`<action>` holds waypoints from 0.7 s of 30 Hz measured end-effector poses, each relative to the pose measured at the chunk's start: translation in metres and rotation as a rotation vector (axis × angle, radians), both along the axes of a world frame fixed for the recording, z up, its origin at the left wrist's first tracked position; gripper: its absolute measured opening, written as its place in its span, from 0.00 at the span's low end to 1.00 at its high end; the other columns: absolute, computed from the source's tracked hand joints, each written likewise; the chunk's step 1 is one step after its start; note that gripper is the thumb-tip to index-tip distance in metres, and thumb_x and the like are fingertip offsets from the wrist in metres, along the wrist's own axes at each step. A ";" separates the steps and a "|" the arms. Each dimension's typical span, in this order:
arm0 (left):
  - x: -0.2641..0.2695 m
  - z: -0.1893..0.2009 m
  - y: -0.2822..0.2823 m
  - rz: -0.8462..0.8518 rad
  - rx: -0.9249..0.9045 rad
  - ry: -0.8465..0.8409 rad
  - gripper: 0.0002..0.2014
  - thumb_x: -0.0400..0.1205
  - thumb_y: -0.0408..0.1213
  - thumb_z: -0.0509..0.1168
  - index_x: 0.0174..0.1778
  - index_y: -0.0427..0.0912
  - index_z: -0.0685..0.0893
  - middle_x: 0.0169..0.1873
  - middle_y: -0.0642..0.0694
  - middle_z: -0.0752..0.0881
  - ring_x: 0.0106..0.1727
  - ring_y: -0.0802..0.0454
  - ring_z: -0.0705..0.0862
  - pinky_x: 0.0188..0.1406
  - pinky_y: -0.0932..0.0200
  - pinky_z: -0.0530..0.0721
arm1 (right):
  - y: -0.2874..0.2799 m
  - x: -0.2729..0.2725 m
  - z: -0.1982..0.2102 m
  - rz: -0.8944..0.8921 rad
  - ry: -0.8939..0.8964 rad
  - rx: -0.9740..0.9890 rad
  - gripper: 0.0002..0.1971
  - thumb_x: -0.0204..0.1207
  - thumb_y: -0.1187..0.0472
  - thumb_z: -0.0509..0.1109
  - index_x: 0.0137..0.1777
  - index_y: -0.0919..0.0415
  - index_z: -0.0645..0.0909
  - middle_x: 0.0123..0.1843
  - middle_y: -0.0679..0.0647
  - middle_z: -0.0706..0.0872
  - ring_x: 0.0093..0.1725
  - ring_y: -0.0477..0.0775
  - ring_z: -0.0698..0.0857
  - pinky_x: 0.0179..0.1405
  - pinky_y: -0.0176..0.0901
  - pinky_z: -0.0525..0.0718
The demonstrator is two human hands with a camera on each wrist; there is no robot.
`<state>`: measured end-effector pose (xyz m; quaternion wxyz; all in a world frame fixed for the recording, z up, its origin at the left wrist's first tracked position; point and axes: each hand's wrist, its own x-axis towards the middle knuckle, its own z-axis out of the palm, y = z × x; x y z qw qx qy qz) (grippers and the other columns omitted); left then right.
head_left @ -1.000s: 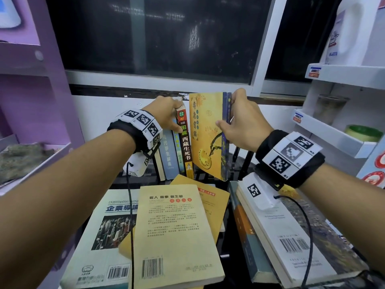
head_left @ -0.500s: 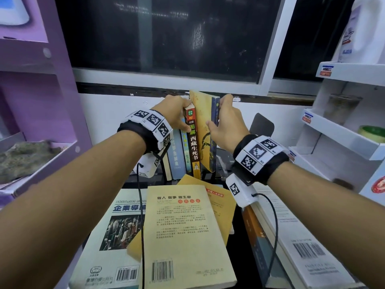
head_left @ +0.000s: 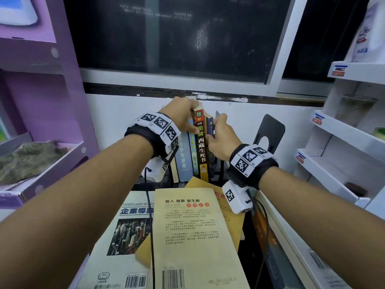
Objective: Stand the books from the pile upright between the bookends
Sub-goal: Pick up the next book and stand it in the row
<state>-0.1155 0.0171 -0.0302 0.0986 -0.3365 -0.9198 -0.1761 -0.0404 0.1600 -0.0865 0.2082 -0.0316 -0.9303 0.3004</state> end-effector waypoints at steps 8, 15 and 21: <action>-0.003 -0.001 -0.001 -0.008 -0.009 0.016 0.21 0.71 0.47 0.82 0.52 0.49 0.78 0.55 0.47 0.87 0.54 0.48 0.81 0.56 0.46 0.84 | 0.009 -0.007 -0.007 0.043 -0.094 0.014 0.17 0.84 0.68 0.63 0.66 0.66 0.59 0.56 0.62 0.81 0.43 0.46 0.80 0.29 0.32 0.74; -0.003 -0.001 0.000 -0.016 -0.006 0.023 0.22 0.71 0.45 0.81 0.56 0.46 0.82 0.55 0.47 0.87 0.57 0.46 0.83 0.56 0.47 0.83 | 0.013 -0.006 -0.006 0.124 -0.090 0.079 0.38 0.80 0.72 0.67 0.81 0.46 0.51 0.63 0.57 0.78 0.48 0.56 0.88 0.47 0.52 0.91; -0.005 -0.001 -0.001 -0.025 -0.012 0.032 0.20 0.71 0.46 0.81 0.51 0.48 0.80 0.52 0.48 0.87 0.55 0.46 0.81 0.51 0.50 0.79 | 0.014 -0.005 -0.006 0.137 -0.093 0.086 0.40 0.80 0.72 0.67 0.84 0.43 0.52 0.61 0.56 0.83 0.53 0.56 0.88 0.53 0.55 0.90</action>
